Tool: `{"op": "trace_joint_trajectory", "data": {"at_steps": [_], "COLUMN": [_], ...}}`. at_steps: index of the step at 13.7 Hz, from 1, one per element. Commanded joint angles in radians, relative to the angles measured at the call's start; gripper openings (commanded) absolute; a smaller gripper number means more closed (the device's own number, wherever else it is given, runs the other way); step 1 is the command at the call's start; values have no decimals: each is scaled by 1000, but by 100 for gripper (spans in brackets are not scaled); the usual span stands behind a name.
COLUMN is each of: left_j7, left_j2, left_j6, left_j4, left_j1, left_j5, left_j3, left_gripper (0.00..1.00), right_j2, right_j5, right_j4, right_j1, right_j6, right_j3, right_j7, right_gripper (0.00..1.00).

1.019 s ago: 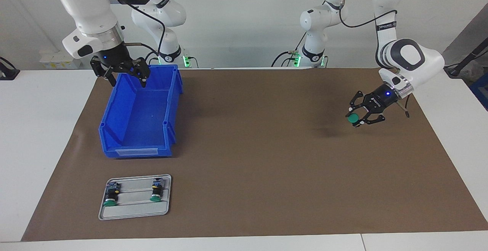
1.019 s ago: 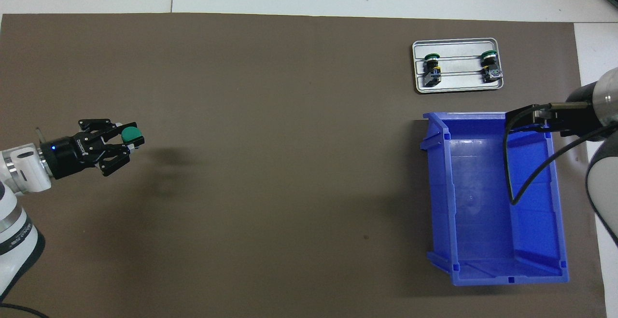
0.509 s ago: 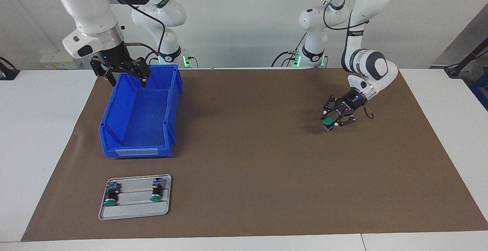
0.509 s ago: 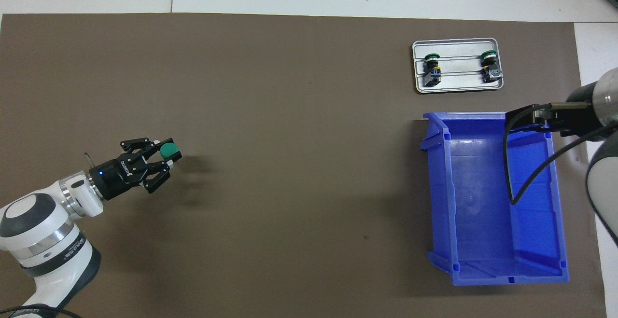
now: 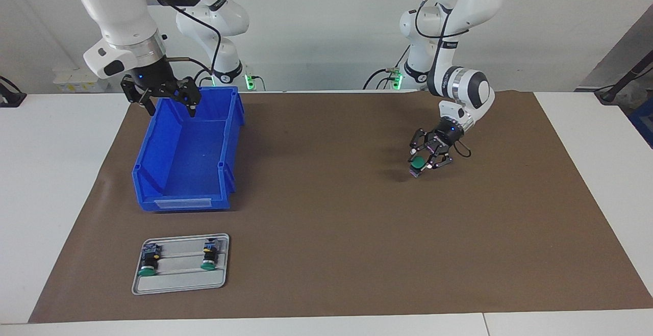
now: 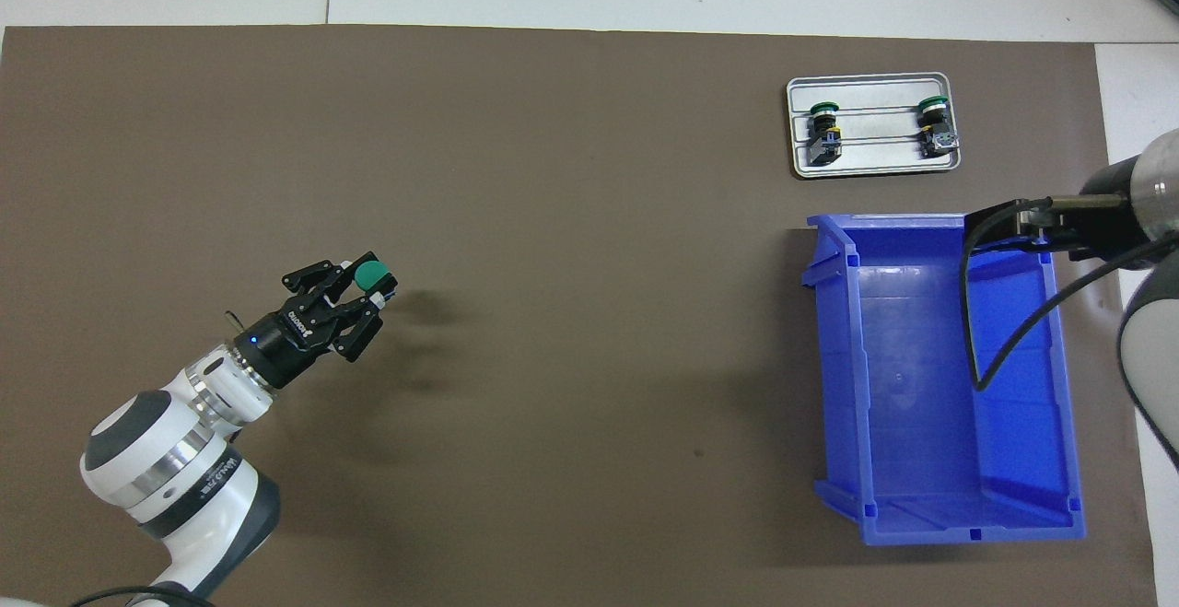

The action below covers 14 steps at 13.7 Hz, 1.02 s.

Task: Place and press button with both arms
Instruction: 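Carry the green item with the left gripper toward the table center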

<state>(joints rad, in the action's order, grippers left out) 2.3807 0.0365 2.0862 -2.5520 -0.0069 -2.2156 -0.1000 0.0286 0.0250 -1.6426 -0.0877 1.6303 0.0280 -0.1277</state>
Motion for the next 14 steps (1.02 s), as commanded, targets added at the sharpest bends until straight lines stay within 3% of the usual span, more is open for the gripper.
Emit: {"op": "trace_joint_trajectory", "data": {"at_steps": [1,14], "left_j7": [61,162], "left_j2": [-33,29], "left_j6": [9,5], "left_j4": [-37,-50], "left_j1": [-73,-126], "left_j5": [-104,-187], "left_j3": [13,13], "left_gripper": [18,20], "right_j2": [11,11], "right_j5": [-11,-11], "right_j4": [-11,-11], "right_j1": [2,2], "right_j6": [-3,-3], "right_j3": [0,0], "right_j7": [-7,-7], "right_gripper": [100,100]}}
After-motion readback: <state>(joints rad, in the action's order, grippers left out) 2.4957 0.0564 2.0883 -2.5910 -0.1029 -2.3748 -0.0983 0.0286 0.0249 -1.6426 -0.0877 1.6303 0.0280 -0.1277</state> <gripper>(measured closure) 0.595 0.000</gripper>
